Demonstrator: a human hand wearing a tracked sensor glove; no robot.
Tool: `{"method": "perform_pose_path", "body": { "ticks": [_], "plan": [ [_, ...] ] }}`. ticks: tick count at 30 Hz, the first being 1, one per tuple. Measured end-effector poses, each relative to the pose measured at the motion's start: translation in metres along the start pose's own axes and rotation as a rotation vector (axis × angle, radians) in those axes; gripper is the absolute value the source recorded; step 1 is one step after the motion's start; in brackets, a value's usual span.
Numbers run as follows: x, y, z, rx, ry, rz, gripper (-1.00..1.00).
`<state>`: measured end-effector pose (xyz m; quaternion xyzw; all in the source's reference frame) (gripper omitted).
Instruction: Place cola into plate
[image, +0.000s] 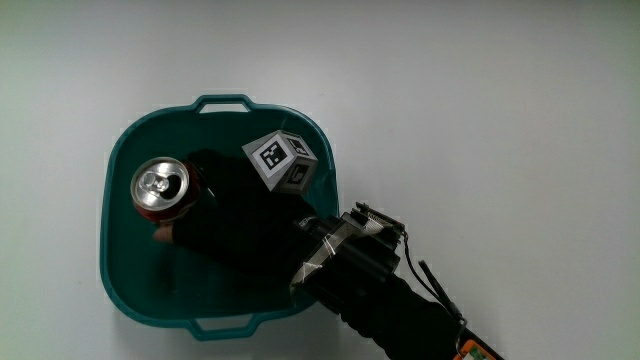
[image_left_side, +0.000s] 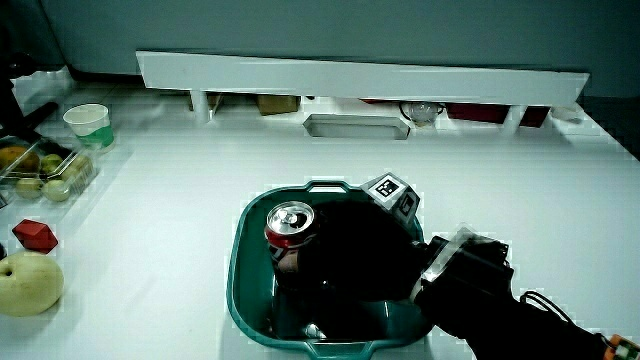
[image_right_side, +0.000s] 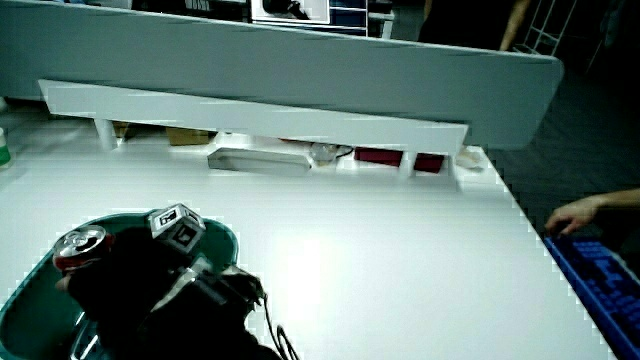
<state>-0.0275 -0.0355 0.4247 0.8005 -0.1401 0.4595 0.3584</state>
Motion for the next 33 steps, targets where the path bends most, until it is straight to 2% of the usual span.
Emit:
{"method": "perform_pose_path", "body": {
  "ticks": [1, 2, 4, 5, 6, 7, 8, 13, 15, 16, 18, 21, 24, 26, 28, 29, 31, 32, 33],
  "plan": [
    [-0.001, 0.003, -0.001, -0.04, -0.045, -0.019, 0.0],
    [-0.003, 0.002, -0.001, -0.055, -0.056, -0.016, 0.0],
    [0.002, 0.003, -0.003, -0.071, -0.011, -0.034, 0.0],
    [0.002, 0.002, -0.002, -0.06, 0.007, -0.035, 0.0],
    [0.005, 0.004, -0.004, -0.056, -0.011, -0.045, 0.0],
    [0.004, 0.004, -0.003, -0.087, -0.015, -0.045, 0.0],
    [0.005, 0.005, -0.003, -0.095, -0.031, -0.059, 0.0],
    [0.006, 0.003, -0.004, -0.114, -0.017, -0.054, 0.0],
    [0.011, 0.005, -0.005, -0.142, -0.018, -0.088, 0.0],
    [0.011, 0.005, -0.006, -0.153, -0.015, -0.088, 0.0],
    [0.01, 0.005, -0.005, -0.207, -0.021, -0.104, 0.0],
    [0.011, 0.003, -0.005, -0.219, -0.026, -0.115, -0.12],
    [0.011, 0.004, -0.006, -0.252, -0.051, -0.126, -0.25],
    [0.01, -0.001, -0.002, -0.235, -0.016, -0.089, -0.33],
    [0.013, -0.005, 0.002, -0.203, -0.004, -0.09, -0.42],
    [0.012, -0.008, 0.005, -0.195, 0.011, -0.074, -0.46],
    [0.013, -0.012, 0.009, -0.179, -0.008, -0.085, -0.54],
    [0.011, -0.015, 0.013, -0.196, -0.003, -0.087, -0.58],
    [0.014, -0.017, 0.014, -0.244, 0.067, -0.126, -0.62]
  ]
}}
